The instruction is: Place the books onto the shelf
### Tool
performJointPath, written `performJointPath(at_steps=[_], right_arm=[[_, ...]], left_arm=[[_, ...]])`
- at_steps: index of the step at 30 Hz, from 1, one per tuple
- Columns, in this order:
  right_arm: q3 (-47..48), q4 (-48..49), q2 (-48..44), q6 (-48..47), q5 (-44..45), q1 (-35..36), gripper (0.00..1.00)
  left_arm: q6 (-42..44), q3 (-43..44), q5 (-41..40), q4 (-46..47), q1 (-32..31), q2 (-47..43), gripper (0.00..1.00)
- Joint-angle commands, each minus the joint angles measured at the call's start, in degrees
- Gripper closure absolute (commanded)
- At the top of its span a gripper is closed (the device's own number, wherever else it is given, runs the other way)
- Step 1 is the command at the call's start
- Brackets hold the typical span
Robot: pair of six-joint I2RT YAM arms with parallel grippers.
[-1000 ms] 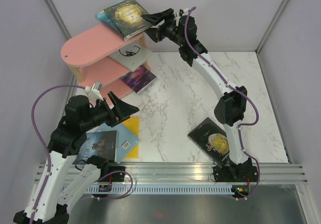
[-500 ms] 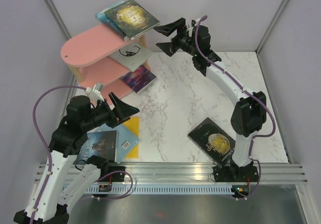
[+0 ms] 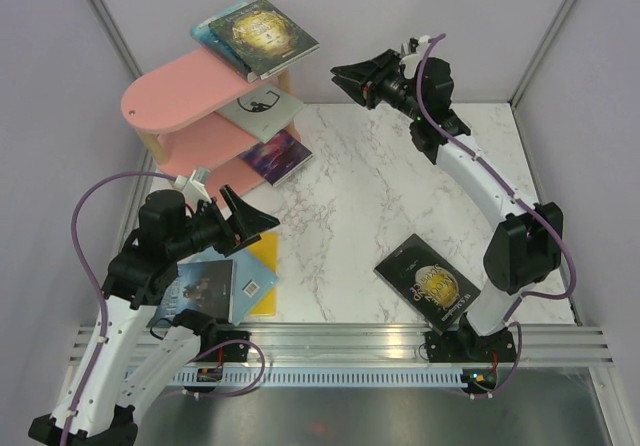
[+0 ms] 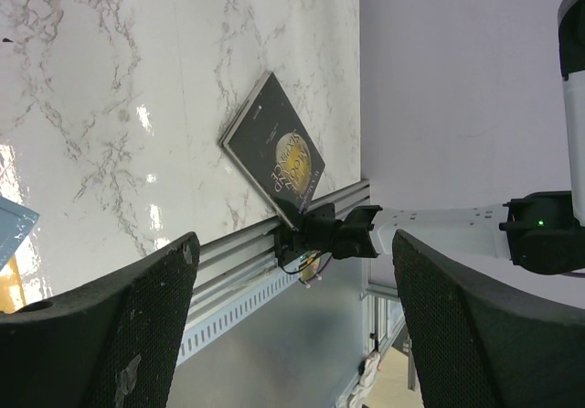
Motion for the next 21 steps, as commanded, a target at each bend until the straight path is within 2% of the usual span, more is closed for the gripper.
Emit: performJointPath(at_steps=[1, 5, 10, 14, 21], right_arm=[[2.42, 3.9, 0.97, 0.15, -0.44, 0.87, 0.67], [8.74, 2.67, 6.14, 0.68, 0.36, 2.01, 0.78], [17.97, 1.01, 11.95, 1.65, 0.71, 3.24, 0.83], [20.88, 0.65, 14.77, 2.17, 1.41, 3.86, 0.92], [25.97, -0.32, 18.99, 2.79, 2.03, 4.65, 0.95]], left_arm=[[1.91, -0.67, 0.5, 0.49, 0.27, 0.21, 0.13], [1.73, -0.49, 0.24, 0.49, 0.26, -0.14, 0.13], [1.91, -0.4, 0.15, 0.58, 0.27, -0.66, 0.13], [2.26, 0.12, 0.06, 0.4, 0.27, -0.84, 0.13], [2.7, 0.56, -0.38, -0.04, 0.27, -0.58, 0.13]])
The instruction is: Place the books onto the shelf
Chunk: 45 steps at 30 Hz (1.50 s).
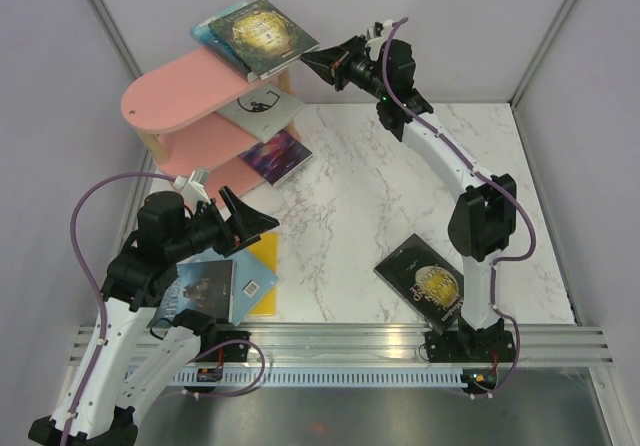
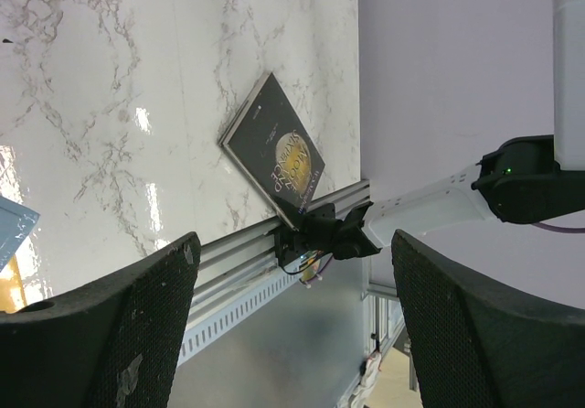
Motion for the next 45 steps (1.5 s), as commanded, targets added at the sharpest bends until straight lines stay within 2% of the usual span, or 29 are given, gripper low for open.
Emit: performJointPath(at_steps=[1, 24, 31, 35, 36, 39, 42, 44, 45], right_arm=[[4.89, 0.4, 1.63, 0.8, 0.82, 0.54, 0.95], [18.95, -0.48, 14.03, 4.41, 2.85, 3.61, 0.99], [16.76, 0.75, 12.72, 3.36, 3.29, 3.7, 1.0], [10.9, 2.42, 7.29, 0.46, 4.07, 2.92, 1.0], [6.0, 6.43, 3.09, -0.33, 4.16, 1.87, 0.98], [1.3, 8.21, -1.07, -1.21, 2.77, 0.46, 0.95], [-5.88, 5.61, -7.57, -4.2, 0.22, -1.83, 0.86], [-13.69, 2.09, -14.05, -8.48, 0.03, -3.93, 0.69], [-16.44, -3.32, -16.53, -10.34, 0.3, -4.81, 0.61]], left_arm=[[2.74, 1.22, -0.27, 0.07, 0.27, 0.1, 0.13], [6.26, 3.06, -1.76, -0.72, 0.27, 3.0, 0.13], [6.87, 3.42, -2.02, -1.42, 0.27, 3.26, 0.13], [7.14, 3.59, -1.76, -1.42, 0.26, 3.44, 0.13], [7.14, 3.59, -1.67, -1.42, 0.27, 3.35, 0.13], [7.22, 3.51, -1.5, -1.42, 0.18, 3.09, 0.13], [7.4, 3.24, -1.15, -1.42, 0.18, 3.27, 0.12], [7.84, 2.89, 0.08, -1.07, 0.27, 4.14, 0.11], [8.19, 2.28, 2.35, -0.81, 0.27, 4.93, 0.1]])
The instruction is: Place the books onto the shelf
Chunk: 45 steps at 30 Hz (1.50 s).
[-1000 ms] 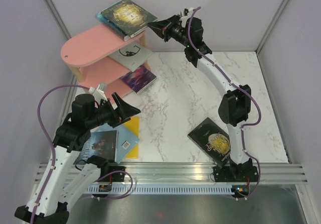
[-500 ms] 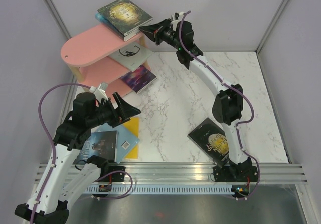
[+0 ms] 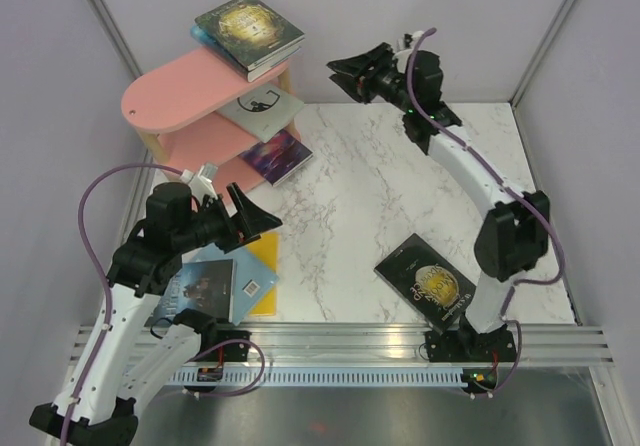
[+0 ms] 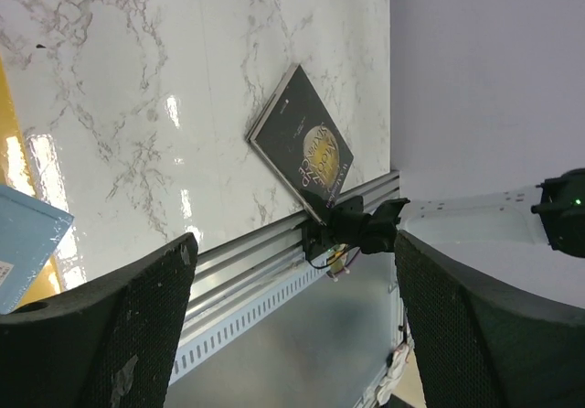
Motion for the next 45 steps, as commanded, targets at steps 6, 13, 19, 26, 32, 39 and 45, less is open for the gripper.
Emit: performJointPath(at_steps=[6, 13, 19, 26, 32, 39, 45], right_arm=[[-25.62, -38.07, -27.99, -22.8, 7.39, -12.97, 0.42], [-38.81, -60.11, -35.57, -36.25, 15.57, -26.51, 0.42], [-46.19, -64.17, -33.56, -44.97, 13.92, -34.59, 0.42], [-55.16, -61.8, -30.83, -48.75, 13.03, -34.78, 0.42], [-58.51, -59.52, -26.61, -51.13, 13.65, -34.87, 0.41], [-58.42, -58.81, -21.6, -50.43, 15.66, -34.87, 0.41], [-58.94, -58.63, -19.93, -50.17, 14.27, -34.78, 0.41]], left_arm=[[0.87, -7.51, 12.07, 9.83, -1.48, 6.0, 0.09], [-4.75, -11.58, 6.72, 22.57, -20.19, 18.38, 0.05], [-9.41, -12.55, 6.1, 34.87, -30.22, 30.94, 0.04], [-15.22, -13.51, 5.4, 48.58, -37.87, 45.11, 0.05], [-19.18, -13.08, 4.26, 57.12, -39.46, 54.24, 0.05], [-20.58, -8.95, 3.9, 60.29, -39.46, 62.95, 0.06], [-21.03, -4.64, 4.08, 60.55, -39.46, 67.53, 0.07]])
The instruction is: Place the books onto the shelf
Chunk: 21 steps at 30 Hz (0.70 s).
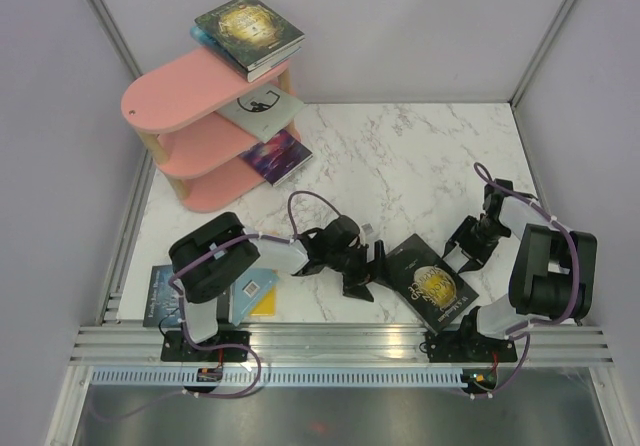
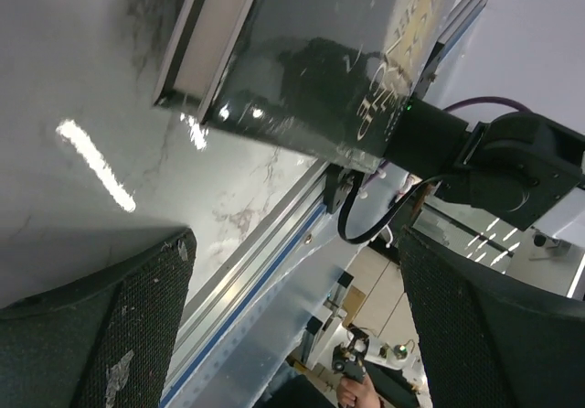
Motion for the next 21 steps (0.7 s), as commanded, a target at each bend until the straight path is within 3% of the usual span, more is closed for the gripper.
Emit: performJointPath(at_steps=[1, 12, 21], right_arm=[[-2.97, 2.65, 2.7, -0.16, 1.26, 0.98, 0.41], [-15.53, 7.57, -2.66, 4.76, -10.44, 9.24, 0.43], [-19.05, 12.05, -4.69, 8.53, -20.27, 11.88, 0.46]], left_arm=[[-0.7, 2.94, -2.32, 1.21, -0.21, 4.25, 0.07], [-2.63, 5.06, -2.94, 2.79, -0.21, 10.07, 0.08], [-2.98, 3.3, -7.24, 2.88, 0.5, 4.8, 0.23]])
